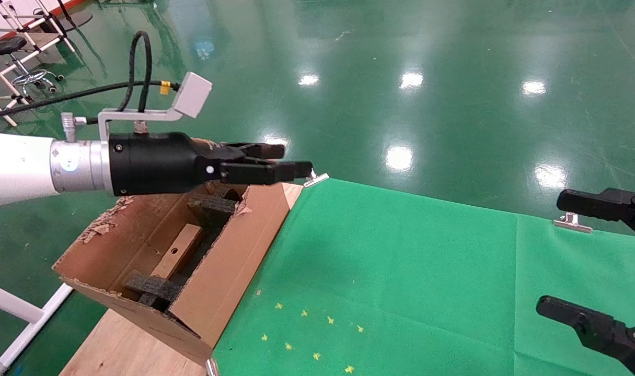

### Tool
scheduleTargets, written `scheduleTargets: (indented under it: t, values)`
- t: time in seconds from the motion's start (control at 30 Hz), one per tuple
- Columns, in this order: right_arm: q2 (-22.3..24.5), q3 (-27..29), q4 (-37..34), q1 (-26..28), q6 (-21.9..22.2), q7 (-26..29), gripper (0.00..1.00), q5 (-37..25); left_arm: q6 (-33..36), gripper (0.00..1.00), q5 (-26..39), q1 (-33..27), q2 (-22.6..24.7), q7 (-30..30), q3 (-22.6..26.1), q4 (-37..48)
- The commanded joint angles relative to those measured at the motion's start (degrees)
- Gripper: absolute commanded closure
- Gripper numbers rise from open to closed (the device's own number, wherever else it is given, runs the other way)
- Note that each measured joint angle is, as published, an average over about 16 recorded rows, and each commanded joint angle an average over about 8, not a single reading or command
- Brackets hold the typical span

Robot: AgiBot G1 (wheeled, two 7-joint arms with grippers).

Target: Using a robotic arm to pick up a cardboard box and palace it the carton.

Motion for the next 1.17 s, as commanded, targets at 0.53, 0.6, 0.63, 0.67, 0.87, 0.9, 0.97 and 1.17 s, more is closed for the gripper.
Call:
scheduleTargets:
  t: [0.53,0.6,0.63,0.67,0.87,0.9,0.97,1.17]
  values:
    - [0.00,0.00,0.00,0.00,0.00,0.00,0.00,0.00,5.11,0.00,-8.29,8.24,1.21,15.09,-6.34,-6.87]
    - [0.00,0.00,0.00,0.00,0.00,0.00,0.00,0.00,5.71,0.00,-9.26,9.20,1.35,16.86,-7.07,-7.67]
    - [0.00,0.00,0.00,0.00,0.00,0.00,0.00,0.00,6.01,0.00,-9.76,9.69,1.42,17.76,-7.45,-8.08]
    - [0.00,0.00,0.00,0.00,0.00,0.00,0.00,0.00,6.32,0.00,-10.25,10.18,1.49,18.65,-7.83,-8.48]
    - [0.00,0.00,0.00,0.00,0.00,0.00,0.00,0.00,8.12,0.00,-13.17,13.08,1.92,23.97,-10.06,-10.91]
    - [0.00,0.00,0.00,0.00,0.00,0.00,0.00,0.00,8.42,0.00,-13.67,13.57,1.99,24.87,-10.44,-11.32]
    - [0.00,0.00,0.00,0.00,0.00,0.00,0.00,0.00,9.01,0.00,-14.62,14.52,2.13,26.60,-11.16,-12.10]
    - [0.00,0.00,0.00,0.00,0.00,0.00,0.00,0.00,10.35,0.00,-16.79,16.68,2.44,30.56,-12.83,-13.90]
